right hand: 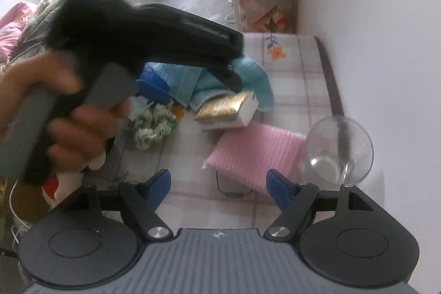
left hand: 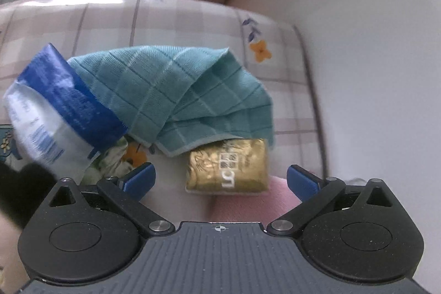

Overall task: Organize soft objects
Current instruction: 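Lower the left tool onto the gold LC box and close it, then lift the gold LC box toward the cardboard box while the right tool grasps the green scrunchie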

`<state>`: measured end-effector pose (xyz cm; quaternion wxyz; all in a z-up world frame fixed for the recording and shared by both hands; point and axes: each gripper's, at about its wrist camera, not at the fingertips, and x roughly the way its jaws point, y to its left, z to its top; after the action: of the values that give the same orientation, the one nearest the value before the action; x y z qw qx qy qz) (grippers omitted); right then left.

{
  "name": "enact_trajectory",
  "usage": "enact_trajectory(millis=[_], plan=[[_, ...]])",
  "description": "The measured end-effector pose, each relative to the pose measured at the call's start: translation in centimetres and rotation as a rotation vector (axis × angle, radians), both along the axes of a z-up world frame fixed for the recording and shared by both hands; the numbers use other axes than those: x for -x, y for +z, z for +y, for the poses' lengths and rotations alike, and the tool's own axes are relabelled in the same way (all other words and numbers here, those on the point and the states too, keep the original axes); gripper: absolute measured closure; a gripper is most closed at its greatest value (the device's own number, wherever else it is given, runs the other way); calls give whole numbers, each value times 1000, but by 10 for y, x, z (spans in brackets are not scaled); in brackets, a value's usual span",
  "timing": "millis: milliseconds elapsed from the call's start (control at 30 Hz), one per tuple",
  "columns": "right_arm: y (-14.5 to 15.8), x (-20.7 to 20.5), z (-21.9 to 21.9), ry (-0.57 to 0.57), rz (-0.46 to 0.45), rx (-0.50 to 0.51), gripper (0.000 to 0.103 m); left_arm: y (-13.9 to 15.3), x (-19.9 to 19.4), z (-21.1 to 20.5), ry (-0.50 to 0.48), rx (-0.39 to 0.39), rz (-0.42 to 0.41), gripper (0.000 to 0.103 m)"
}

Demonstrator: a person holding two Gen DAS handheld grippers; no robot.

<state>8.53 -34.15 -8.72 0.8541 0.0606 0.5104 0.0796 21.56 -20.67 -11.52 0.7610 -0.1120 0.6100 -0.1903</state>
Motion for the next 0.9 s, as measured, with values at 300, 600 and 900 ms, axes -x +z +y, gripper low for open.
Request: enact_trajectory(millis=[300, 600, 900], plan=[[-15, 2, -26, -72, 63, -38, 24, -36, -16, -22, -26, -56, 67, 27], [-18, 3, -30, -93, 87, -47, 24, -21, -7, -17, -43, -51, 31, 29], [-16, -14, -15, -39, 48, -83, 24, 68, 37, 54, 27, 11, -77, 29]])
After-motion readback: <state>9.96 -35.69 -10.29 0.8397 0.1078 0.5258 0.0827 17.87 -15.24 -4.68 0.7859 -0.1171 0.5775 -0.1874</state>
